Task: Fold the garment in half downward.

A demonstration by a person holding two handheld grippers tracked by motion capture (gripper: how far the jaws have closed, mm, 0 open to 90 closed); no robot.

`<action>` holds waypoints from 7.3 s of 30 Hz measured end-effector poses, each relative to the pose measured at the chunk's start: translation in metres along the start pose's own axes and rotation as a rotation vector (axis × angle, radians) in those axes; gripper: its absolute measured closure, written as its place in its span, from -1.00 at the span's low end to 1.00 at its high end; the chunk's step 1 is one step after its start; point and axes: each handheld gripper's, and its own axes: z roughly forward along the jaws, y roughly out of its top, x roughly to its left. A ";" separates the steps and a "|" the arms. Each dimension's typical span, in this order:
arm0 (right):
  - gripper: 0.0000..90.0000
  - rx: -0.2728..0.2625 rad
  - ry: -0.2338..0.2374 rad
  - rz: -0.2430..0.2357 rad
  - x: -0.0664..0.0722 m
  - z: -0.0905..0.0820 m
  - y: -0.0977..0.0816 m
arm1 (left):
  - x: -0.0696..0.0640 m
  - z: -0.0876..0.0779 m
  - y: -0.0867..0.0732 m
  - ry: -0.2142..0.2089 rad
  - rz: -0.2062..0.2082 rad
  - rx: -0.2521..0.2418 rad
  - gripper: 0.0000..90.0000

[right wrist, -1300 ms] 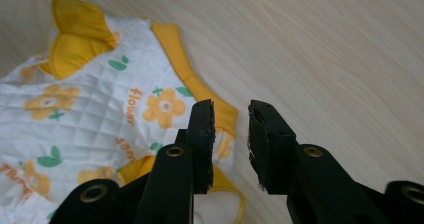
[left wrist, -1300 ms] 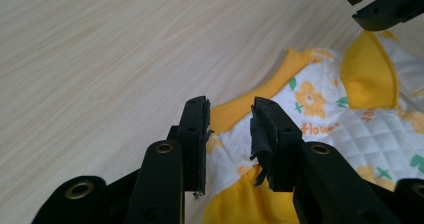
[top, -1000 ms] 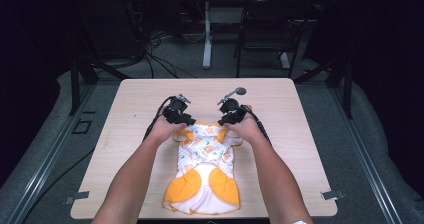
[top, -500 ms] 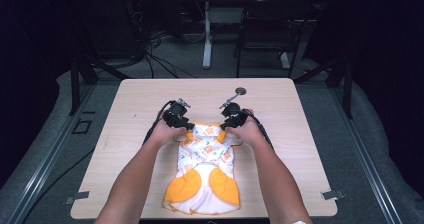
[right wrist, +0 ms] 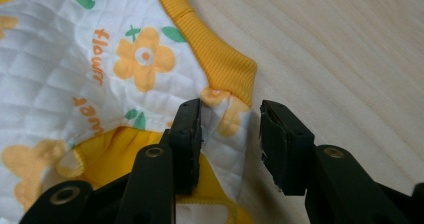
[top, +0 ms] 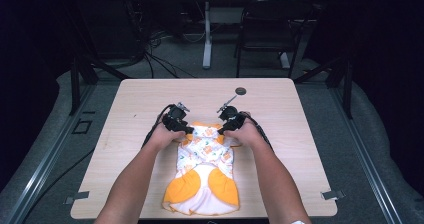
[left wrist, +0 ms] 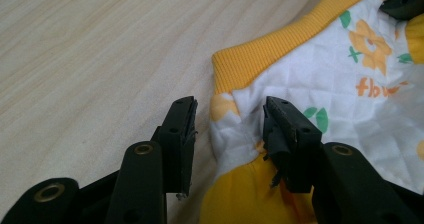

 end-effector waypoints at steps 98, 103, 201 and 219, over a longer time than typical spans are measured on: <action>0.86 -0.226 -0.217 -0.233 0.025 -0.108 0.048 | -0.007 -0.106 0.044 0.110 0.123 -0.217 0.85; 0.86 -0.227 -0.229 -0.243 0.027 -0.109 0.048 | -0.009 -0.107 0.044 0.117 0.130 -0.226 0.85; 0.83 -0.139 -0.092 -0.401 0.087 -0.099 -0.028 | -0.059 -0.101 -0.030 -0.047 0.274 -0.134 0.85; 0.83 -0.122 -0.048 -0.407 0.110 -0.084 -0.054 | -0.074 -0.093 -0.057 -0.089 0.290 -0.120 0.85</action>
